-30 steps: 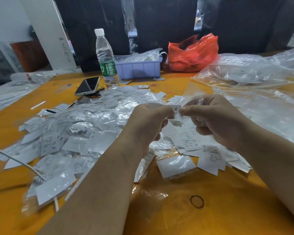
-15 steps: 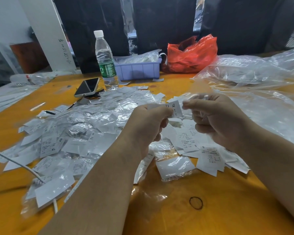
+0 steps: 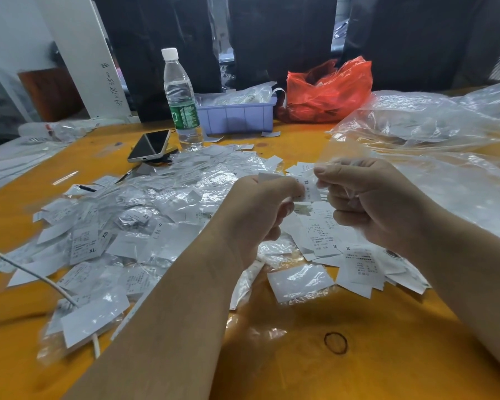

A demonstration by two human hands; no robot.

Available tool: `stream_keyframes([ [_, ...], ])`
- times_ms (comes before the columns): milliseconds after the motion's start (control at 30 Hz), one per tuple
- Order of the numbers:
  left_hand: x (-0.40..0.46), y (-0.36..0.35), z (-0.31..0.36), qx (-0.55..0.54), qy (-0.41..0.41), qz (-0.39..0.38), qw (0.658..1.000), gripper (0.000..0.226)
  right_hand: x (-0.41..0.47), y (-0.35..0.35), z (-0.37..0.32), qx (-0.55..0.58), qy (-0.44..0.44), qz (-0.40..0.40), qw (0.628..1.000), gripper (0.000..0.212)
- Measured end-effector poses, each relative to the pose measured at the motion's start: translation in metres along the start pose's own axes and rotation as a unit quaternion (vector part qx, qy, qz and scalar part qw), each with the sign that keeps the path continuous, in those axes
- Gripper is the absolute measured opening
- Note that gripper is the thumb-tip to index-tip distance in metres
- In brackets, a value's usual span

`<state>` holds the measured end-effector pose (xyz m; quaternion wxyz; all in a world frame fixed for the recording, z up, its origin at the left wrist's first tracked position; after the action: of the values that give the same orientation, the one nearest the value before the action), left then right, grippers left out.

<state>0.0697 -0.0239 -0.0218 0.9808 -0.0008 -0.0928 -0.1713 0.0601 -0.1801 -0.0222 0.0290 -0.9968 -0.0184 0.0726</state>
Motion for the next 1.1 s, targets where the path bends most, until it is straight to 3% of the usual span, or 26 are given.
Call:
stream_keyframes([
  [167, -0.0002, 0.0009, 0.0001, -0.003, 0.003, 0.006, 1.000, 0.021, 0.0007, -0.0011, 0.0010, -0.003, -0.007, -0.020, 1.000, 0.019],
  [333, 0.0001, 0.0026, -0.0011, -0.027, 0.004, 0.009, 1.000, 0.035, 0.0018, -0.0014, 0.0010, 0.013, -0.023, -0.030, 0.999, 0.031],
  [567, -0.0002, 0.0032, -0.0019, -0.049, 0.003, -0.001, 0.999, 0.024, 0.0018, 0.0007, 0.0010, 0.034, -0.040, -0.033, 0.998, 0.013],
  [733, 0.0013, 0.0029, -0.0031, -0.059, 0.013, 0.005, 0.998, 0.010, 0.0039, 0.0019, 0.0020, 0.035, -0.026, -0.009, 0.999, 0.033],
  [1100, 0.0023, 0.0044, -0.0061, -0.075, 0.029, 0.029, 0.996, 0.021, 0.0016, -0.0018, 0.0020, 0.024, -0.025, -0.036, 0.999, 0.032],
])
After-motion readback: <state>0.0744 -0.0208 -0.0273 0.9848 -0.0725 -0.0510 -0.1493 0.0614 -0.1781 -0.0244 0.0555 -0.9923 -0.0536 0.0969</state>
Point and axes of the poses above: each hand's wrist, its own x-axis towards the middle knuckle, its own y-axis out of the back of the hand, z = x × y, the point moved 3 cm from there along x, towards the middle knuckle, and after that the axes turned 12 degrees about -y, right-handed, at the moved point
